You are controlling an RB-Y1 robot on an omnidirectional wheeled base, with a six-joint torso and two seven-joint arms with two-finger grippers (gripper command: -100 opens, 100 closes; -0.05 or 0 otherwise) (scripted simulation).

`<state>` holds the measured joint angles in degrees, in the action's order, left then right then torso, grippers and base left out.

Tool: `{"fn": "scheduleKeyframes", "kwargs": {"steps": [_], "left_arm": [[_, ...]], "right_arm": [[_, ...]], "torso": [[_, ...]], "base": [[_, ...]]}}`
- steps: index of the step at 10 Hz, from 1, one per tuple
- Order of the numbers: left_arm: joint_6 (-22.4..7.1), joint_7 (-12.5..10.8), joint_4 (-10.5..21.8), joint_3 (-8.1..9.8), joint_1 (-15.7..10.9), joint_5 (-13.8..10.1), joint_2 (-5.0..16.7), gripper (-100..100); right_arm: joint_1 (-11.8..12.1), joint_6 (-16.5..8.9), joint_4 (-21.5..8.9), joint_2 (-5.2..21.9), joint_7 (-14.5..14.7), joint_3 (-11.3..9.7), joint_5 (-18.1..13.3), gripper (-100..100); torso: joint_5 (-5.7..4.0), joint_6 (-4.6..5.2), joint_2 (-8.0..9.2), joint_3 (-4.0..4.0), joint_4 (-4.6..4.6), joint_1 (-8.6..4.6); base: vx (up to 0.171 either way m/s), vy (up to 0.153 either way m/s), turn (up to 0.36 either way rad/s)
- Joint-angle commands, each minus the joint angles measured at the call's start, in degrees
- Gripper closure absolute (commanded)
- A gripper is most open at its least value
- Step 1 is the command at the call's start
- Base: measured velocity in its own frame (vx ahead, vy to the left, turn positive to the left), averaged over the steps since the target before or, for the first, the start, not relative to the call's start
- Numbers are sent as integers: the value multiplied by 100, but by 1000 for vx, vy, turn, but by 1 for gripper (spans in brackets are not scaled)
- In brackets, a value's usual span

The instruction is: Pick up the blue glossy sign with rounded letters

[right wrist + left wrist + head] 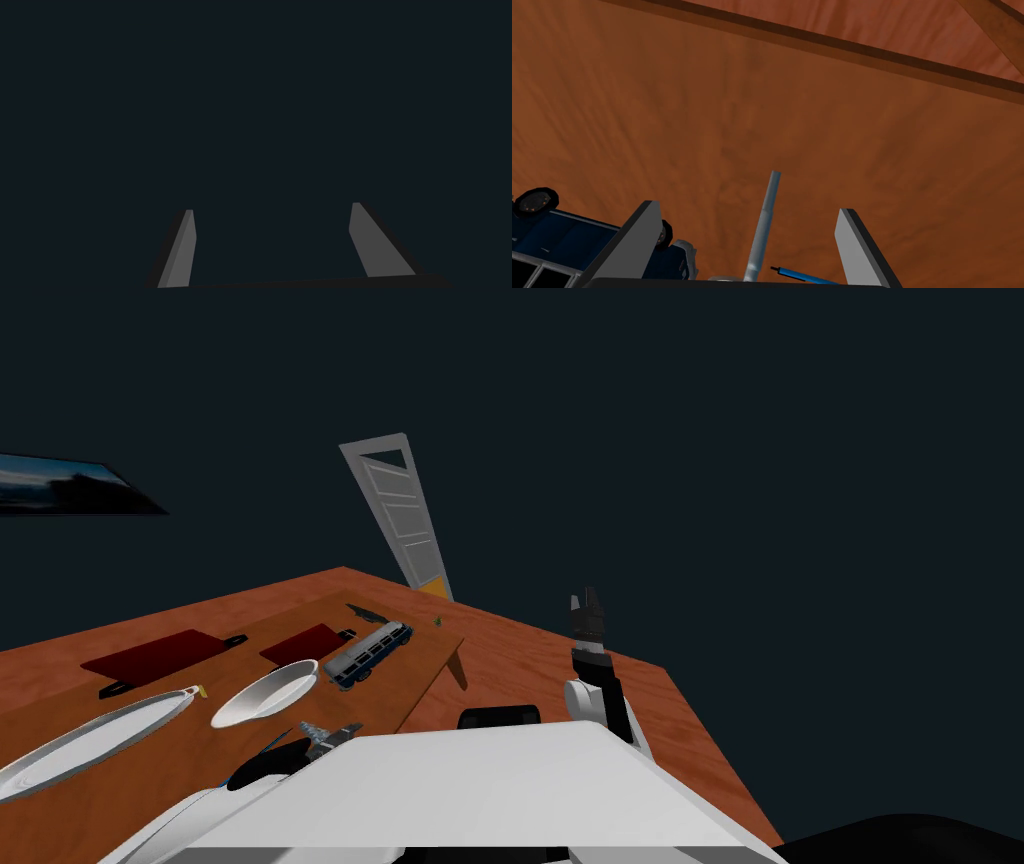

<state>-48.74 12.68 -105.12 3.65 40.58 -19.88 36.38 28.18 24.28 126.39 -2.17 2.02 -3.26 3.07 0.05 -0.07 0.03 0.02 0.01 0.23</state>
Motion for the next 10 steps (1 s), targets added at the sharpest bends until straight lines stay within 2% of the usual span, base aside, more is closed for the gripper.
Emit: {"fn": "scheduleKeyframes", "kwargs": {"steps": [1,7,8,9,10], "left_arm": [[-254,26,8,65,-12,32,56,-100],[-1019,185,103,372,-90,238,171,-100],[-1098,204,110,413,-107,273,171,-100],[-1038,176,88,372,-91,273,152,-100],[-1056,181,90,378,-92,279,153,0]], "right_arm": [[0,0,0,0,0,0,0,0],[0,0,0,0,0,0,0,0],[-1,0,0,1,0,0,0,0],[0,0,0,1,0,1,0,0],[0,0,0,0,0,0,0,0]], "torso": [[0,0,0,0,0,0],[3,1,-1,0,0,14],[4,2,4,2,1,24],[7,1,3,2,1,33],[4,-2,0,0,0,7]], "base": [[13,41,-106],[-4,95,-171],[-16,153,-158],[-4,71,-36],[-1,14,3]]}}
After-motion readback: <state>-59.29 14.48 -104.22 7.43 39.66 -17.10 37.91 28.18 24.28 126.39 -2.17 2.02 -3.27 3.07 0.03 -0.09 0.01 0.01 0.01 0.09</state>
